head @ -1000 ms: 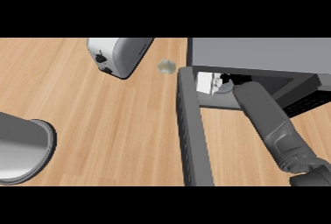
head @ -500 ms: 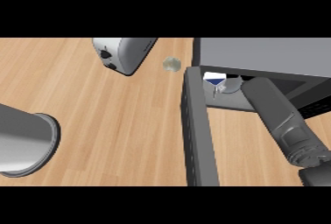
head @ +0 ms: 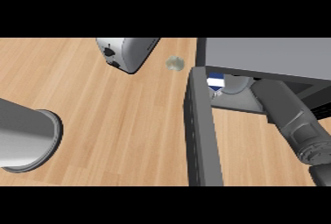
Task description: Pick up the milk, place it into the microwave and close the microwave
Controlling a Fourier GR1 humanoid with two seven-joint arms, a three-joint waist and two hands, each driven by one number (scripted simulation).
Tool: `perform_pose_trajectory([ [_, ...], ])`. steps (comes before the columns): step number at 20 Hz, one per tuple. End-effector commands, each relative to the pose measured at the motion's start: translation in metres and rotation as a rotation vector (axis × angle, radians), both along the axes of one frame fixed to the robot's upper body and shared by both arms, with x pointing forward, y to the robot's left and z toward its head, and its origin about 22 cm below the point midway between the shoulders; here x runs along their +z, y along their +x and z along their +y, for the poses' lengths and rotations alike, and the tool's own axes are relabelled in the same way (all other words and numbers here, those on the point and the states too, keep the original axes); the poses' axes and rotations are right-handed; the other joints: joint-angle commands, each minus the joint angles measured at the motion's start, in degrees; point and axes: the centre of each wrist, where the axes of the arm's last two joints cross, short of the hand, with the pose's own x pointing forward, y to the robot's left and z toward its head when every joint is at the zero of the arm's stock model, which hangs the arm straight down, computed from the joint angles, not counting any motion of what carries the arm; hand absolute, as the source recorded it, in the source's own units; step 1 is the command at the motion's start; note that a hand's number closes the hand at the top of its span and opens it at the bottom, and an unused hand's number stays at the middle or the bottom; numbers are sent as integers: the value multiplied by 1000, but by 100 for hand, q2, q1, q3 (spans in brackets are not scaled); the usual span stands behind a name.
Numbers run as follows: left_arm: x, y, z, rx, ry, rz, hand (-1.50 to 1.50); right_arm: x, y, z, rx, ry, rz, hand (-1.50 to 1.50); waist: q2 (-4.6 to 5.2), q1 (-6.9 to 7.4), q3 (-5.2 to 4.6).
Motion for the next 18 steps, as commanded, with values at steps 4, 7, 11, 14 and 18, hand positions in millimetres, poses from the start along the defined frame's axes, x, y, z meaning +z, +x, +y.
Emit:
perform_pose_trajectory([
  [4,-5,8,0,-41,27,11,-150,0,1,16,125,-9,-19,-150,-21,22,8],
  [7,-7,9,-2,-78,33,39,-150,4,4,20,187,30,-12,-150,-29,26,9],
  [11,-10,19,1,-113,48,39,-150,14,9,34,276,94,16,-150,-69,-44,-4],
  [14,-6,22,-8,-152,41,30,-150,1,3,40,327,165,26,-150,-66,-76,10],
  [18,-13,27,-12,-241,45,47,-150,6,5,33,386,284,42,-150,-128,-189,-1],
])
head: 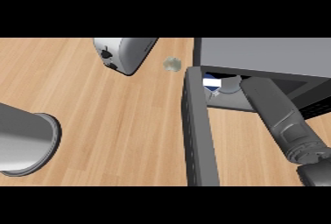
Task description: Pick up the milk, place it into the microwave and close the microwave
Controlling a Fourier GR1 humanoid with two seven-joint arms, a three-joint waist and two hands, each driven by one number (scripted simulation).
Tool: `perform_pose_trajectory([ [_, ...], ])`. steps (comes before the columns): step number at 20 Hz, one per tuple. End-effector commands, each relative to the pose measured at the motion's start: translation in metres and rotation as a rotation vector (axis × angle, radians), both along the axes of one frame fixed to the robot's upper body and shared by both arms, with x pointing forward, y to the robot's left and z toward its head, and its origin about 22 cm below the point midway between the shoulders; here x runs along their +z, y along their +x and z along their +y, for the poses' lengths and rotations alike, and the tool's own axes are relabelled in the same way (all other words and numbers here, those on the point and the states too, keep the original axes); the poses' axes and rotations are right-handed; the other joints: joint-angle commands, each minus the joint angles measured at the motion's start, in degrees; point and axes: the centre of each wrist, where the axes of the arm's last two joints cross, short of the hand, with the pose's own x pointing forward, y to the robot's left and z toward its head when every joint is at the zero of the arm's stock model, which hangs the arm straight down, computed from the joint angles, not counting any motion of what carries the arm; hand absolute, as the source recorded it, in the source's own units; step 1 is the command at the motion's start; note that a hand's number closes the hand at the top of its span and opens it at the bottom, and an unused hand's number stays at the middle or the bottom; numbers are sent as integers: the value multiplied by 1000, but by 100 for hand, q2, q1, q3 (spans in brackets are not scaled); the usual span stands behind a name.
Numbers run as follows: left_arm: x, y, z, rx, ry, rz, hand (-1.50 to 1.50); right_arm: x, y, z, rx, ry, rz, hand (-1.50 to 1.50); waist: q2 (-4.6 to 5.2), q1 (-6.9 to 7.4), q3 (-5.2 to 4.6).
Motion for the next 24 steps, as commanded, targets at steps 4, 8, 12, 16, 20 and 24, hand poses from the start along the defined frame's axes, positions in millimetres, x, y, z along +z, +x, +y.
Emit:
perform_pose_trajectory([
  [4,-2,11,-9,-70,-4,-22,-150,-7,-3,-1,129,220,23,-150,-113,-190,-28],
  [8,-3,23,-25,-123,-2,-8,-150,-22,-11,0,172,338,78,-150,-137,-293,-33],
  [12,-1,24,-43,-145,-29,1,150,-34,-17,-3,213,420,140,-150,-208,-378,-38],
  [16,-7,29,-55,-197,-21,19,150,-63,-36,-19,290,542,174,-150,-255,-481,-41],
  [20,-10,30,-65,-221,-28,72,150,-86,-53,-21,362,613,216,-150,-319,-595,-49],
  [24,1,38,-90,-238,-43,85,150,-104,-68,-18,381,648,214,-150,-368,-699,-54],
])
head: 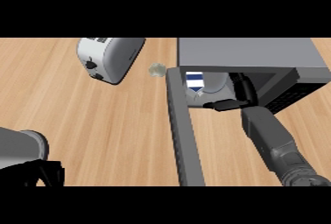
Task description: Pick up the milk, place it into the microwave and close the microwave
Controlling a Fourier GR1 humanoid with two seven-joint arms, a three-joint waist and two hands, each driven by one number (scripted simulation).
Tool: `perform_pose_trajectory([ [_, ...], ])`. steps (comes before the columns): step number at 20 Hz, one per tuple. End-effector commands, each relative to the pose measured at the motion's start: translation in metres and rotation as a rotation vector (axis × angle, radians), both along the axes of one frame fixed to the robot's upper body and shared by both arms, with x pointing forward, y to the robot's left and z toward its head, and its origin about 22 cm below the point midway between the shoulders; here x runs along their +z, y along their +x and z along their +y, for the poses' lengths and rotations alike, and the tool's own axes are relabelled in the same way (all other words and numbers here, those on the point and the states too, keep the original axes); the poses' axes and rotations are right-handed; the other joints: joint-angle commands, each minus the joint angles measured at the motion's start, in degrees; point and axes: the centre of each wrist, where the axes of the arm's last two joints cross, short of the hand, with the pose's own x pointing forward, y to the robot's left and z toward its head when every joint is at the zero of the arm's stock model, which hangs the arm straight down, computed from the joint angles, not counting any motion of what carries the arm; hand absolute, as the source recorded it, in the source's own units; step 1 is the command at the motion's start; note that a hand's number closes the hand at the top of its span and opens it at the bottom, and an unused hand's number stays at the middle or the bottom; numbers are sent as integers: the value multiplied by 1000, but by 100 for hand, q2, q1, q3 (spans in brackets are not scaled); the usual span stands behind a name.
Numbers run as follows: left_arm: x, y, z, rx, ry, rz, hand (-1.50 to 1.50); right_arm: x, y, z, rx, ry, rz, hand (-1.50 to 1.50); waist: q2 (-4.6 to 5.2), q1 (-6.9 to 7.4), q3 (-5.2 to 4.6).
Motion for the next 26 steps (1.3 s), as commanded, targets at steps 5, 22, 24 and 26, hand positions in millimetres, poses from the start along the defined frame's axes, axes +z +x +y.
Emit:
perform_pose_trajectory([
  [5,12,16,-24,-64,11,52,150,-48,-48,-16,39,31,36,-150,-75,-173,-10],
  [22,-23,90,-150,-253,237,13,150,-62,-150,-93,1,40,28,-150,-59,-276,-15],
  [24,-40,79,-159,-291,302,35,150,-60,-178,-113,-3,28,23,-150,-74,-327,-18],
  [26,-55,92,-184,-308,330,44,150,-41,-169,-130,4,4,-9,-150,-51,-387,-19],
])
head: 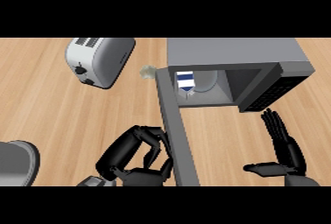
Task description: Pick up the milk, place it into the microwave and close the microwave
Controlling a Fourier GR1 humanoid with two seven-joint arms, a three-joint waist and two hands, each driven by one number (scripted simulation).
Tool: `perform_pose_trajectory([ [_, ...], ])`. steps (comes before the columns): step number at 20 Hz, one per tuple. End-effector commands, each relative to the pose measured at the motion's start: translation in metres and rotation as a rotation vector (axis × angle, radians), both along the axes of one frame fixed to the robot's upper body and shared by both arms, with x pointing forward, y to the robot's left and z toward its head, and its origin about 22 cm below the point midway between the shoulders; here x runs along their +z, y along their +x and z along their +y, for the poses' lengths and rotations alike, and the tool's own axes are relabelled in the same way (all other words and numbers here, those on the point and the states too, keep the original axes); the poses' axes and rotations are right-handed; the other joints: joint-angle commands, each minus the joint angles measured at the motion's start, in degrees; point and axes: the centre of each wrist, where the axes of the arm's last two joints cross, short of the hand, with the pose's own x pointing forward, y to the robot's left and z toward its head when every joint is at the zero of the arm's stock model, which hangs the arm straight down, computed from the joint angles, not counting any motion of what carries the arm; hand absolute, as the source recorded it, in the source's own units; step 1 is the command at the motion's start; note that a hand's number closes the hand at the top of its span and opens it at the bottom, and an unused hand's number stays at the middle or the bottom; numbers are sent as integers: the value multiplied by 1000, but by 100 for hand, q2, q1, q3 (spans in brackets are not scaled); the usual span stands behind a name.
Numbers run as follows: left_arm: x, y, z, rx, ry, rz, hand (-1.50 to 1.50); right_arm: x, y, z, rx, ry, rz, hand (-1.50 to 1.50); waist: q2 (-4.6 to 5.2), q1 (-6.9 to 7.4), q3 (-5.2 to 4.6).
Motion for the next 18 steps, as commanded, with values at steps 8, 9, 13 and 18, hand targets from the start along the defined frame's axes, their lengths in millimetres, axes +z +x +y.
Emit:
perform_pose_trajectory([
  [8,-81,35,-52,8,152,-40,150,68,-32,-27,116,-5,-103,-150,41,-54,-7],
  [9,-91,24,-61,37,143,-77,150,67,-40,-28,98,-4,-111,-150,42,-54,-5],
  [13,-118,13,-67,66,91,-89,150,84,-50,-39,156,49,-137,-150,57,-79,-5],
  [18,-117,23,-83,109,86,-58,150,109,-37,-19,228,73,-174,-150,106,-330,-16],
])
